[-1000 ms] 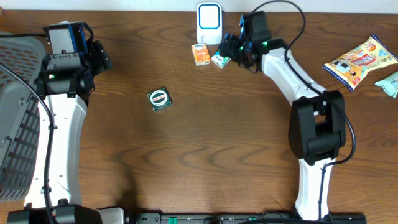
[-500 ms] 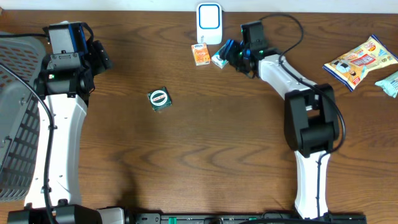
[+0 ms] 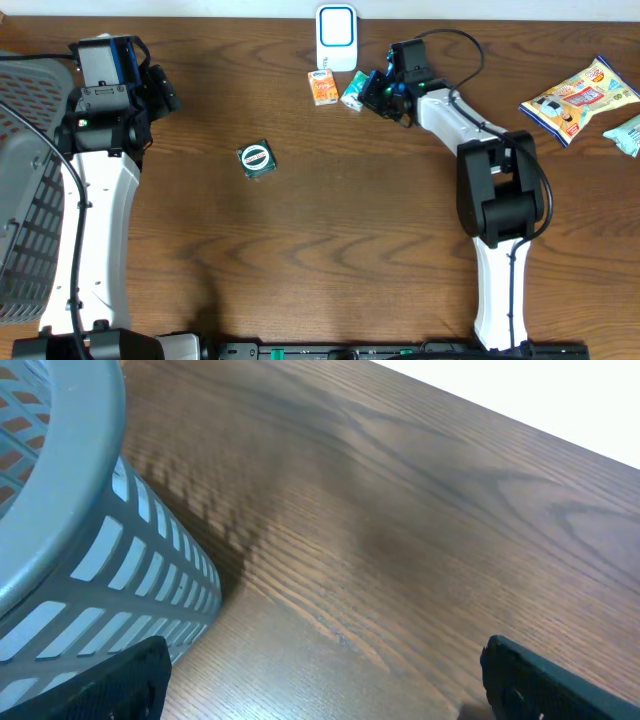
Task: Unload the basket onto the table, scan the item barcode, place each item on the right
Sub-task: 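Move the right gripper to the green tissue pack and grasp it, then carry the green tissue pack up to the white scanner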
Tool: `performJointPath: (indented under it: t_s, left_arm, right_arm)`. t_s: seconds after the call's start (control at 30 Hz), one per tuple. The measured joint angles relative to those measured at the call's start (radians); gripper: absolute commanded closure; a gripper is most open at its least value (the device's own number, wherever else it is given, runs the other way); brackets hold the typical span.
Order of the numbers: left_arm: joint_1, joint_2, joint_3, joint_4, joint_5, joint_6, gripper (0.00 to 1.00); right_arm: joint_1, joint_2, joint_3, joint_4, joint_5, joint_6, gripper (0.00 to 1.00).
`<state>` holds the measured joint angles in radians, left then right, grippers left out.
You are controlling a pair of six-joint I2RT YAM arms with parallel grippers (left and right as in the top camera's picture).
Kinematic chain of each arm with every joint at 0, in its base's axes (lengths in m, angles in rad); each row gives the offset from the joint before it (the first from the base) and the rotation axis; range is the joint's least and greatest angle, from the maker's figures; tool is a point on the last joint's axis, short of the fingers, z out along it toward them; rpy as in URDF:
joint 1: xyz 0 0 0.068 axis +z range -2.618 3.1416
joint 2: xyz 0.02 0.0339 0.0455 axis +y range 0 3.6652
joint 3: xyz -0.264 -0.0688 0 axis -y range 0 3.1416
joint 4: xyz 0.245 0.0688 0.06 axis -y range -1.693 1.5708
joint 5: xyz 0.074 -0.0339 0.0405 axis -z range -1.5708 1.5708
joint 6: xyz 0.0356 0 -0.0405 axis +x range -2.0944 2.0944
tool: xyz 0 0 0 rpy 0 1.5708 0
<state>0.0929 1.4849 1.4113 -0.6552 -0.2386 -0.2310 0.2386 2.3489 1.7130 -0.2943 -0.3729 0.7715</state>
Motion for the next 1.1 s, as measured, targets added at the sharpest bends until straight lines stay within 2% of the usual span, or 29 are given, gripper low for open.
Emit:
performJointPath:
  t_s: [0.27,0.37,0.53,0.63,0.87,1.1]
  left_arm:
    - [0.0,0.0,0.0,0.0,0.0,0.0,0.02]
    - [0.0,0.0,0.0,0.0,0.0,0.0,0.02]
    - [0.0,0.0,0.0,0.0,0.0,0.0,0.02]
    - [0.0,0.0,0.0,0.0,0.0,0.0,0.02]
    - [0.0,0.0,0.0,0.0,0.0,0.0,0.02]
    - [0.0,0.0,0.0,0.0,0.0,0.0,0.02]
  right_arm:
    - [-0.146,0.001,-0.005,0.016,-0.29,-0.043,0.99]
    - [-0.211,0.001,-0.007,0.068,-0.486,-0.118,0.99]
    - [-0.279,0.001,-0.007,0.132,-0.885,-0.319,0.99]
    - [-0.295,0.001,-0.007,0.128,-1.022,-0.397,0.99]
    - [-0.282,0.001,-0.007,0.158,-1.13,-0.487,0.99]
    - [-0.224,0.001,-0.007,0.186,-1.115,-0.489,0.99]
